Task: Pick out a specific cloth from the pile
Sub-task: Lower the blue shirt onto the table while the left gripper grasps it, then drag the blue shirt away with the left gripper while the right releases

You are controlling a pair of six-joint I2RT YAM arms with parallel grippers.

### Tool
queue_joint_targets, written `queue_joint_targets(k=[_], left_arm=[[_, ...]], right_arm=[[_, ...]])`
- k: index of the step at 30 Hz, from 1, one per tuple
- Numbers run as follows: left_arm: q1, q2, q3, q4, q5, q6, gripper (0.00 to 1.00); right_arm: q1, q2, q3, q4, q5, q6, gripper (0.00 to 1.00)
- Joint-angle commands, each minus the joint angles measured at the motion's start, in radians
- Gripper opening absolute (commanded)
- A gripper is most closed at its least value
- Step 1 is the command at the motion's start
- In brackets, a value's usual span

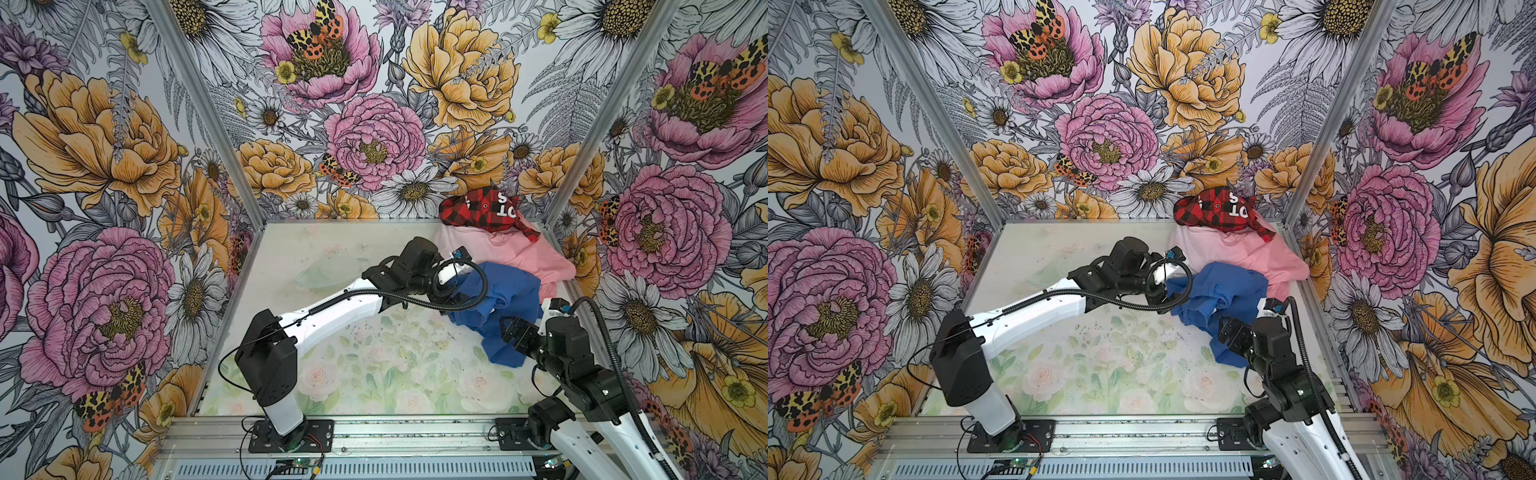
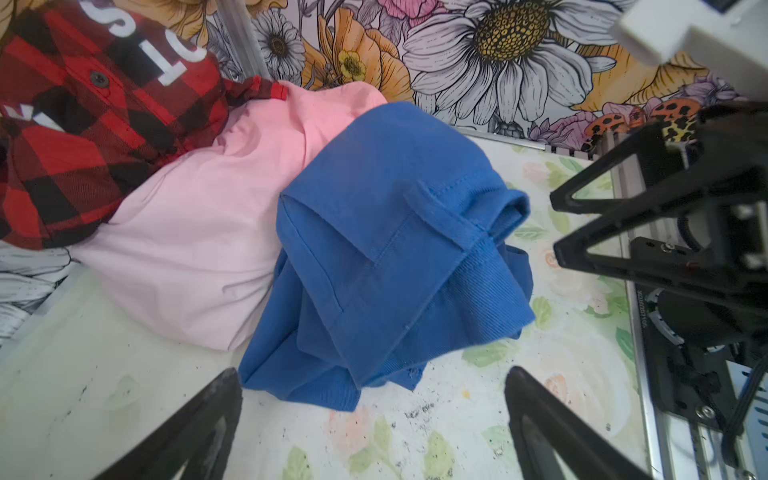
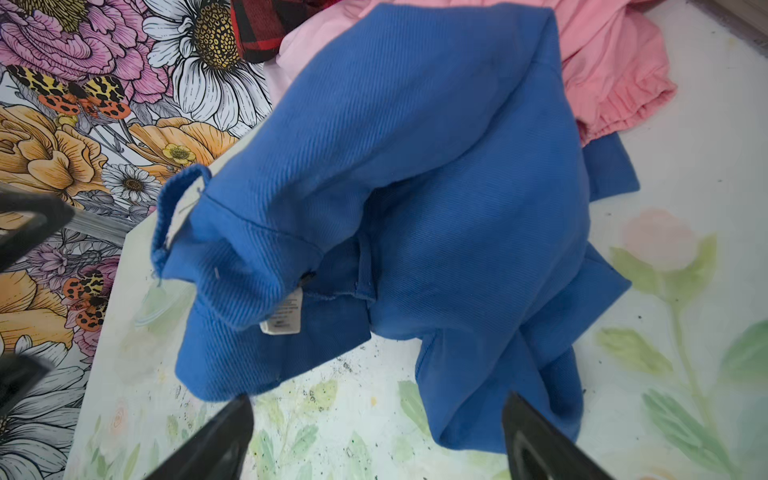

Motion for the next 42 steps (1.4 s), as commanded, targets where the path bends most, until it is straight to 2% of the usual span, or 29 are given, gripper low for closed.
queue_joint_targets(k=[1,3,5,8,11,17,21,27,29,33,34,35,38,42], left_arm=[[0.012,0.142,0.22,-0.117,0.201,0.039,0.99],[0.002,0.275,0.436,-0.267,0.229,0.037,0.99],[-0.028,0.411,0.631,-0.414,0.212,0.057,0.99],[-0.078,0.532,0.762,-0.464,0.161,0.033,0.99],[-0.117,0.631,0.861,-0.473,0.011,-0.044,0.99],[-0.163,0.727,0.892,-0.508,-0.138,-0.17,0.99],[-0.181,0.835,0.996,-0.665,-0.227,-0.27,0.99],[-0.182,0.86,0.97,-0.714,-0.277,-0.344,0.97],[-0.182,0.857,0.967,-0.713,-0.269,-0.335,0.78],[-0.178,0.825,0.964,-0.713,-0.282,-0.328,0.14],[-0.175,0.801,0.95,-0.712,-0.291,-0.328,0.03],[-0.172,0.776,0.932,-0.708,-0.304,-0.33,0.0],[-0.153,0.64,0.846,-0.7,-0.342,-0.343,0.0],[-0.099,0.382,0.723,-0.693,-0.466,-0.373,0.0]], right_arm=[[0.013,-0.025,-0.024,-0.08,-0.052,0.025,0.94],[0.022,-0.055,-0.04,-0.117,-0.069,0.034,0.94],[0.03,-0.112,-0.056,-0.166,-0.066,0.041,0.94],[0.031,-0.194,-0.077,-0.218,-0.076,0.045,0.94],[0.031,-0.241,-0.082,-0.261,-0.1,0.045,0.95],[0.031,-0.316,-0.049,-0.366,-0.113,0.034,0.95],[0.031,-0.334,-0.04,-0.38,-0.111,0.036,0.95],[0.03,-0.325,-0.007,-0.38,-0.088,0.022,0.95],[0.03,-0.318,0.006,-0.378,-0.08,0.014,0.95],[0.03,-0.317,0.006,-0.377,-0.075,0.016,0.95],[0.03,-0.322,0.006,-0.377,-0.074,0.018,0.95],[0.03,-0.326,0.008,-0.376,-0.07,0.022,0.95],[0.029,-0.344,0.006,-0.374,-0.055,0.034,0.96],[0.026,-0.339,0.005,-0.326,-0.045,0.036,0.96]])
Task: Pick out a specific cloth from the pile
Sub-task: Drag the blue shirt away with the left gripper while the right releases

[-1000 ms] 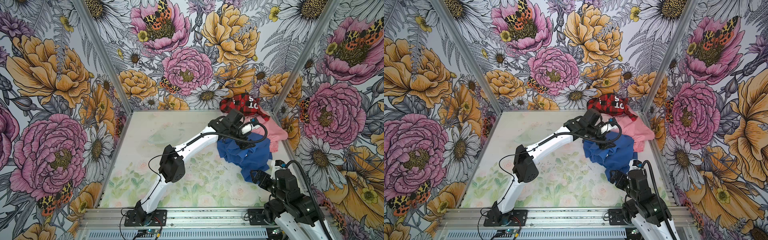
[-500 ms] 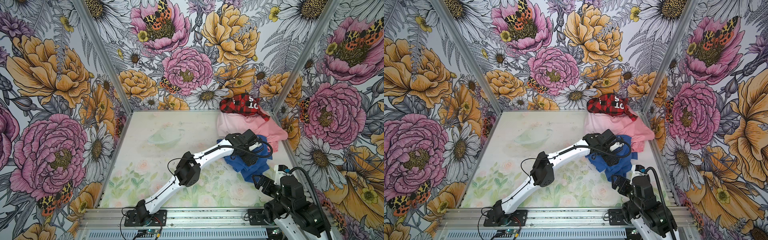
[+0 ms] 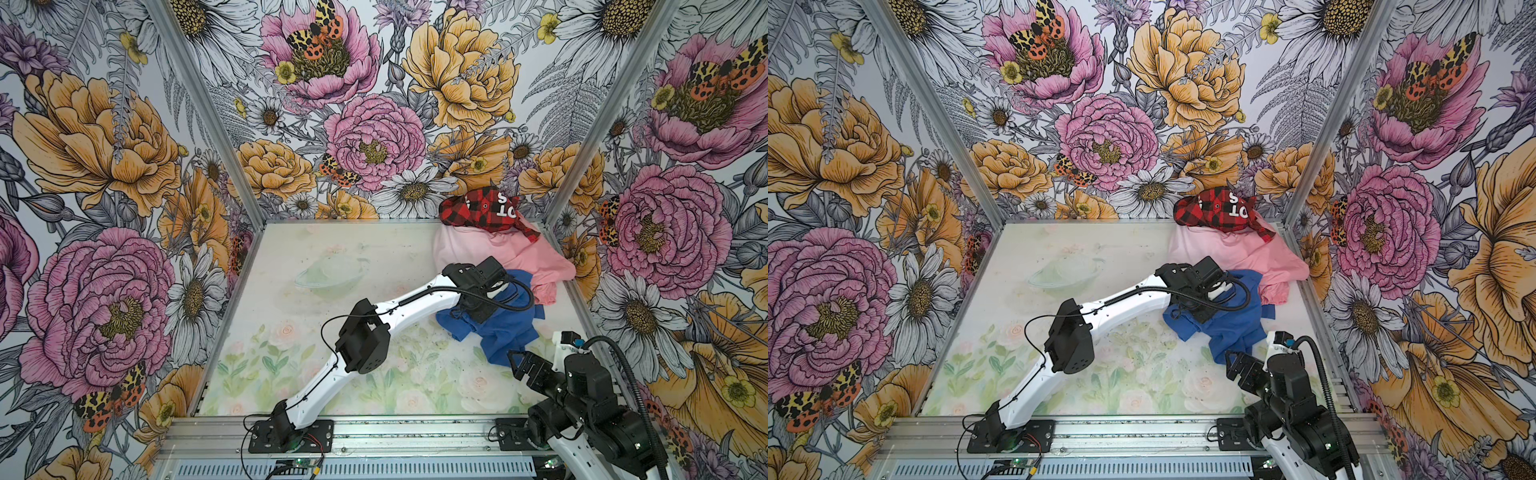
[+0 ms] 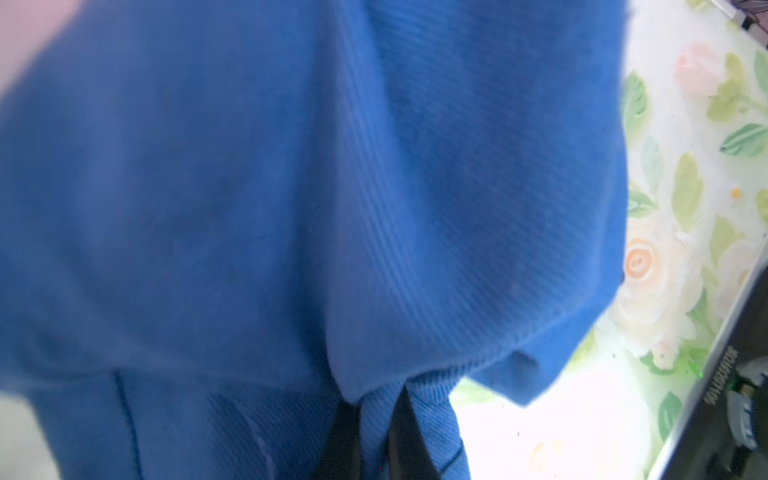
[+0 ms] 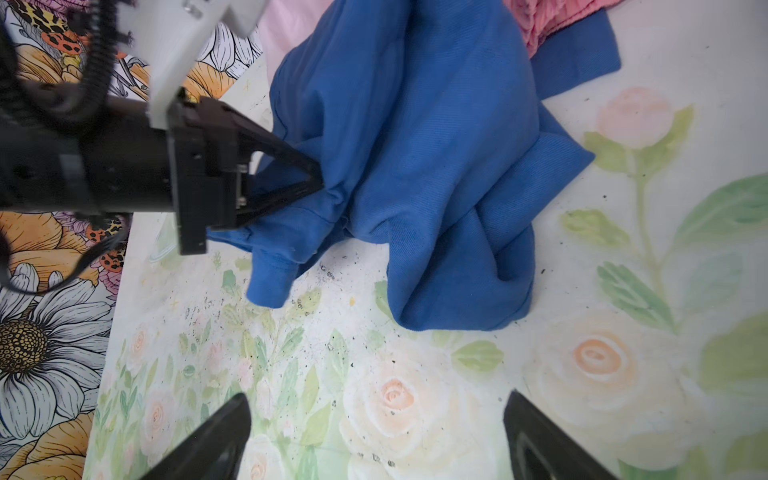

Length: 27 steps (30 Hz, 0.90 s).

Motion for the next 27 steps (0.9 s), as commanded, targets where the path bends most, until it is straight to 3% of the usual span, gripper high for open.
queue_joint_targets(k=[1,7,10,14,19,23,27], left_arm=[[0.085,-0.283,-0.045,-0.034,-0.196,-0.047,0.0],[0.262,-0.7,-0.076,0.03,-0.349,-0.013,0.0],[0.324,-0.845,0.016,0.14,-0.417,0.057,0.0],[0.347,-0.945,0.129,0.343,-0.636,0.203,0.0],[0.345,-1.031,0.002,0.681,-0.786,0.432,0.0],[0.348,-1.095,-0.163,0.959,-0.802,0.595,0.0],[0.411,-1.033,-0.108,0.884,-0.795,0.594,0.0]], right_arm=[[0.002,-0.003,0.02,0.046,0.031,0.005,0.96],[0.002,0.126,0.039,0.23,0.029,-0.035,0.96],[0.002,0.211,0.038,0.367,-0.005,-0.053,0.96],[0.004,0.346,0.056,0.485,-0.032,-0.099,0.96],[0.005,0.425,0.07,0.57,-0.047,-0.124,0.96],[0.006,0.436,0.058,0.586,-0.045,-0.119,0.96],[0.006,0.424,0.029,0.602,-0.039,-0.11,0.96]])
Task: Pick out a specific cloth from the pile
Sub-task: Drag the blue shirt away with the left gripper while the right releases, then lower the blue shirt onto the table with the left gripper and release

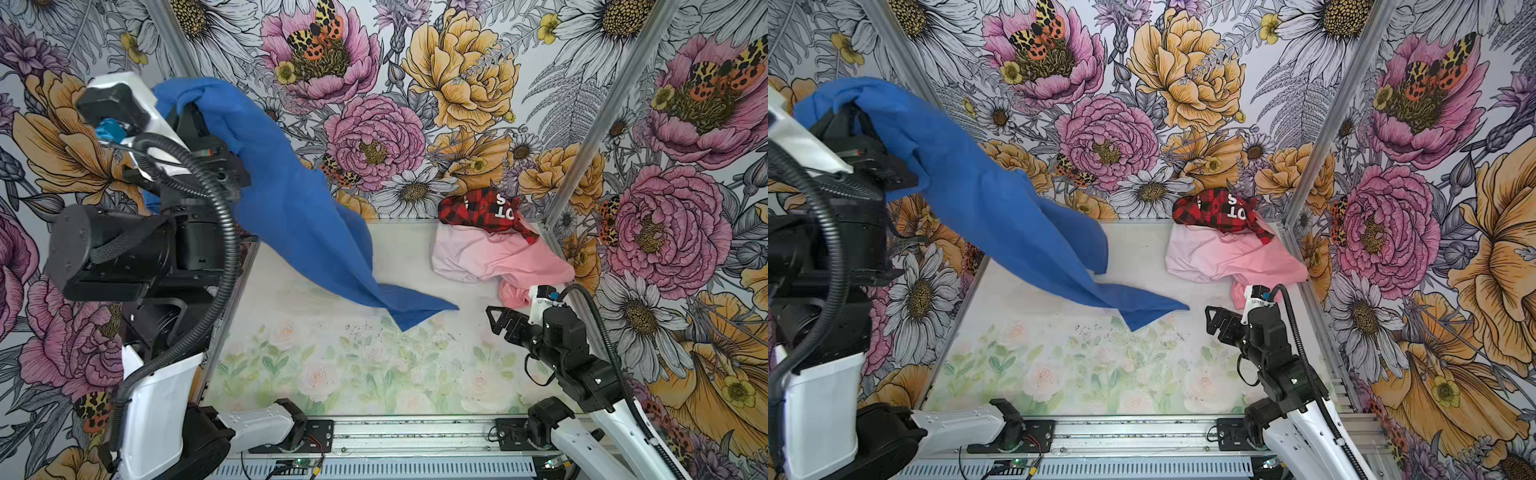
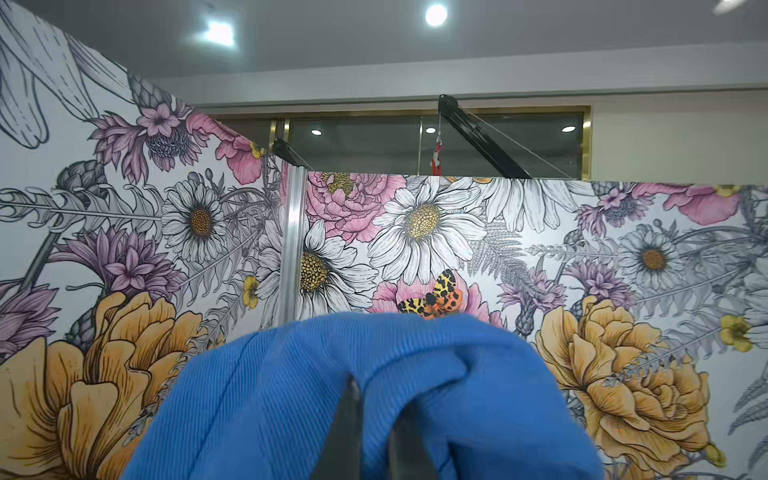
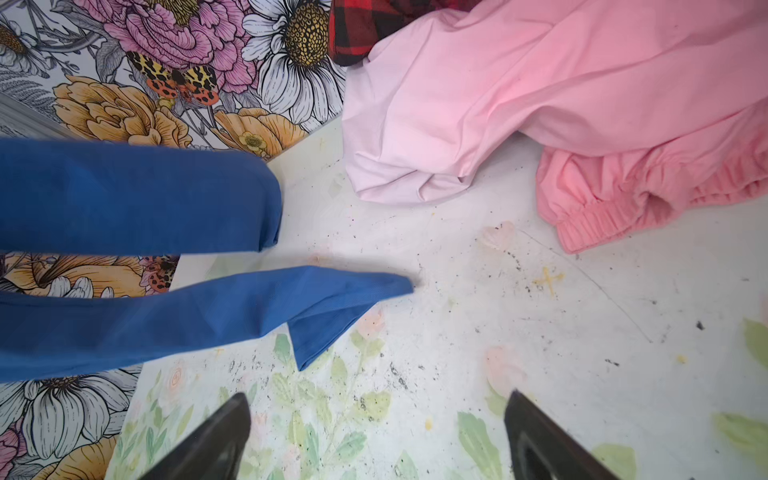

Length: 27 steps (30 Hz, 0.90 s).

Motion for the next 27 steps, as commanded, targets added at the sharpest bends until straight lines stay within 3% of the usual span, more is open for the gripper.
queue_joint_targets(k=[1,6,10,16,19,21,27], left_arm=[[0.055,0.073,0.032,0.067,0.003,0.054,0.0],[0.185,0.113,-0.05,-0.178,0.142,-0.133,0.0],[0.195,0.068,-0.227,-0.273,0.307,-0.299,0.0],[0.15,0.025,-0.42,-0.278,0.798,-0.499,0.0],[0.056,0.024,-0.426,-0.274,0.845,-0.476,0.0],[0.024,0.008,-0.432,-0.277,0.807,-0.479,0.0],[0.138,-0.071,-0.524,-0.379,0.728,-0.604,0.0]], right_arm=[[0.005,-0.013,-0.017,0.054,-0.002,-0.003,0.96],[0.006,-0.009,-0.028,0.067,-0.005,0.0,0.96],[0.006,0.012,-0.015,0.067,0.0,-0.019,0.96],[0.006,0.062,-0.015,0.094,0.004,-0.034,0.97],[0.006,0.092,-0.021,0.131,-0.01,-0.036,0.97],[0.005,0.11,-0.03,0.161,-0.018,-0.035,0.97],[0.005,0.19,-0.029,0.231,-0.055,-0.055,0.97]])
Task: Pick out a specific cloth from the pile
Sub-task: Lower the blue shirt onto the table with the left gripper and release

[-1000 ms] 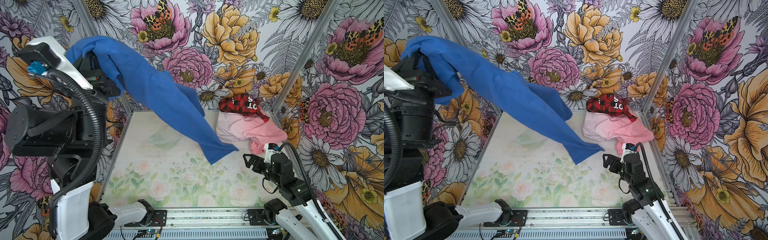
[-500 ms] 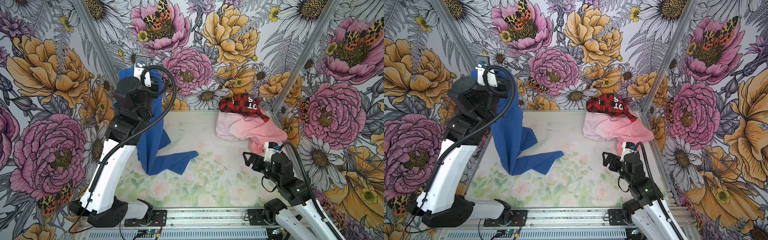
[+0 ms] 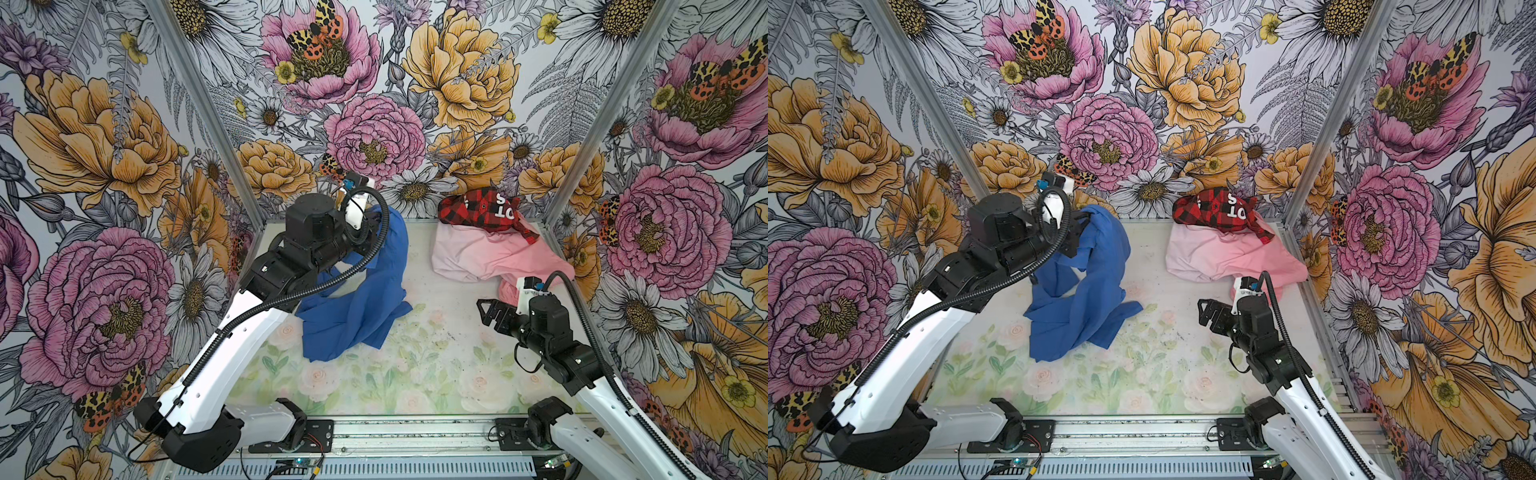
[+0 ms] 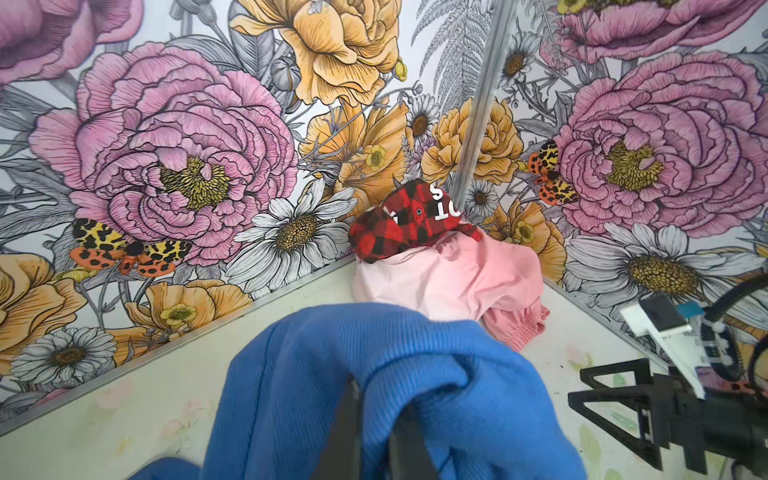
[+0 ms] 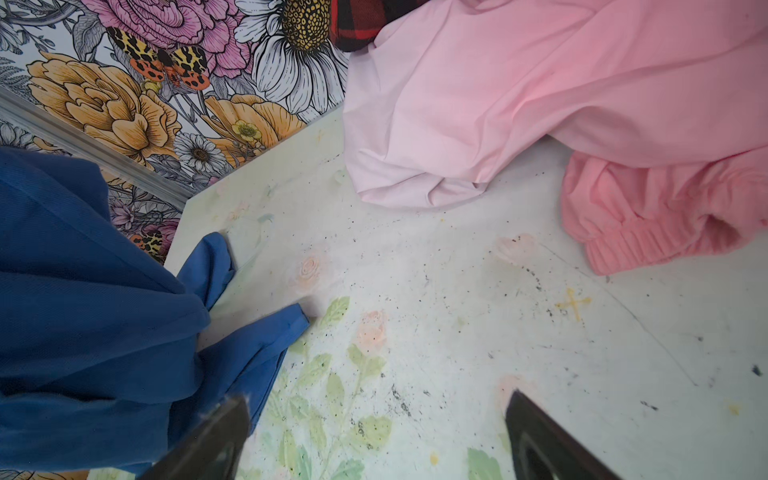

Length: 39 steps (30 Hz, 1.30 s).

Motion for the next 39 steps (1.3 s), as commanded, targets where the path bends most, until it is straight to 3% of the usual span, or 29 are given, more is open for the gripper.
queue_joint_targets(k=[1,3,5,10,14,20,24,29,32,35,36,37,39], left_arm=[[0.071,-0.069,-0.039,-0.033,-0.095,-0.114,0.0],[0.078,-0.08,-0.09,-0.134,-0.301,-0.145,0.0],[0.091,-0.089,-0.153,-0.223,-0.413,-0.192,0.0],[0.162,-0.182,-0.325,-0.313,-0.471,-0.314,0.0],[0.242,-0.205,-0.405,-0.355,-0.367,-0.342,0.0],[0.279,-0.074,-0.484,-0.366,-0.105,-0.343,0.0],[0.195,-0.003,-0.535,-0.365,0.023,-0.355,0.0],[0.063,0.12,-0.589,-0.262,0.044,-0.374,0.0],[0.039,0.189,-0.607,-0.103,0.109,-0.386,0.0],[0.037,0.285,-0.57,-0.03,0.068,-0.365,0.0],[0.037,0.319,-0.553,-0.008,0.063,-0.348,0.02],[0.038,0.351,-0.537,0.0,0.066,-0.333,0.1],[0.037,0.409,-0.487,-0.029,0.128,-0.264,0.45]], right_arm=[[0.005,0.033,-0.008,0.081,-0.031,-0.029,0.97],[0.005,0.05,-0.007,0.104,-0.038,-0.031,0.97],[0.005,0.056,-0.01,0.128,-0.044,-0.033,0.97],[0.01,0.07,-0.006,0.219,-0.147,-0.097,0.99],[0.03,0.105,0.032,0.224,-0.2,-0.175,1.0],[0.089,0.195,0.062,0.297,-0.226,-0.197,1.0],[0.14,0.241,0.059,0.364,-0.198,-0.178,0.99],[0.152,0.308,0.02,0.496,-0.212,-0.139,0.99],[0.154,0.352,0.039,0.507,-0.234,-0.133,0.99],[0.158,0.357,0.056,0.492,-0.241,-0.142,0.99],[0.158,0.35,0.055,0.487,-0.235,-0.144,0.99],[0.157,0.343,0.052,0.481,-0.231,-0.145,0.99],[0.157,0.323,0.052,0.453,-0.217,-0.162,1.0]])
